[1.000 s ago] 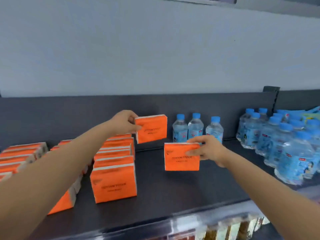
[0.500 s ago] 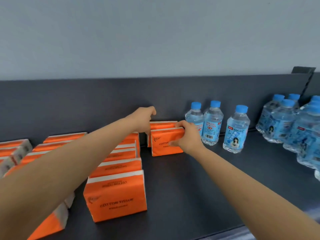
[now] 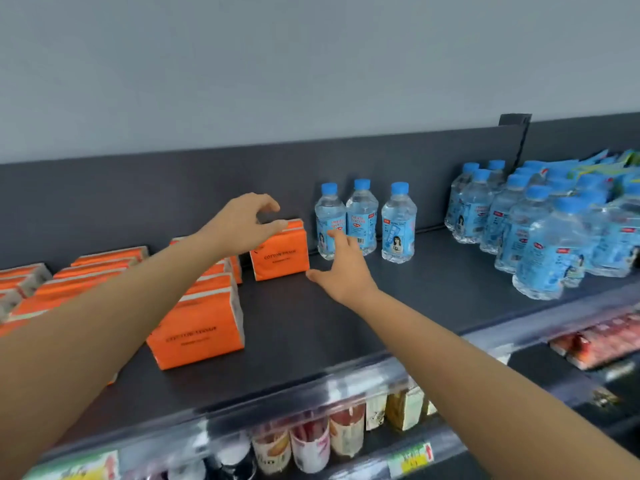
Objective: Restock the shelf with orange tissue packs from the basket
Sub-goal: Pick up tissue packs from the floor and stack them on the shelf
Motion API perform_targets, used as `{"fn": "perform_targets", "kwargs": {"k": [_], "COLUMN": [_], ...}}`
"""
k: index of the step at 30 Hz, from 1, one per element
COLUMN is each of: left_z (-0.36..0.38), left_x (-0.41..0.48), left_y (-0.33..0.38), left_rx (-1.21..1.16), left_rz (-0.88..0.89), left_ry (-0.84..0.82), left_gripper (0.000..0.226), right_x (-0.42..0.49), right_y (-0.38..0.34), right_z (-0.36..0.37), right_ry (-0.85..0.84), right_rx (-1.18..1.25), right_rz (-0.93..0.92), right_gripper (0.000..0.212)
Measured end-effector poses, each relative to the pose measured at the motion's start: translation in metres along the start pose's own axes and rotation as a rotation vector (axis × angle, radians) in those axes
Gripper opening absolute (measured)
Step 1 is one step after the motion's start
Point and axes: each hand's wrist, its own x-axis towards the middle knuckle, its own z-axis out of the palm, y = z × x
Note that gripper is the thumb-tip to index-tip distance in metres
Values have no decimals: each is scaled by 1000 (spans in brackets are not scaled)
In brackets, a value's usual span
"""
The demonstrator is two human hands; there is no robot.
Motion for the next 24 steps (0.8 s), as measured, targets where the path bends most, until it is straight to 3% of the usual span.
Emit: {"fn": "perform_targets", "kwargs": {"k": [6,9,13,18,24], "left_z": [36,73,127,203,342], "left_x": [-101,-152,-203,-250,-320], "left_y": [94,134,175,200,174], "left_rx": [240,214,172,158,199], "left_rz": [56,74,115,193,207], "left_ry": [45,-13,-120,-246,-495], "left_gripper": [63,70,69,69,67], "right_x": [-101,-158,-236,-316,-399], "right_y": [41,76,129,197,300], "right_z": [-74,-108,-128,-108,-31], "right_ry": [29,82,123,21,-156], "right_rx": [-296,-429,-412,-455,-432], "right_rz": [34,56,134,304,596], "right_gripper": [77,78,70,73,73]}}
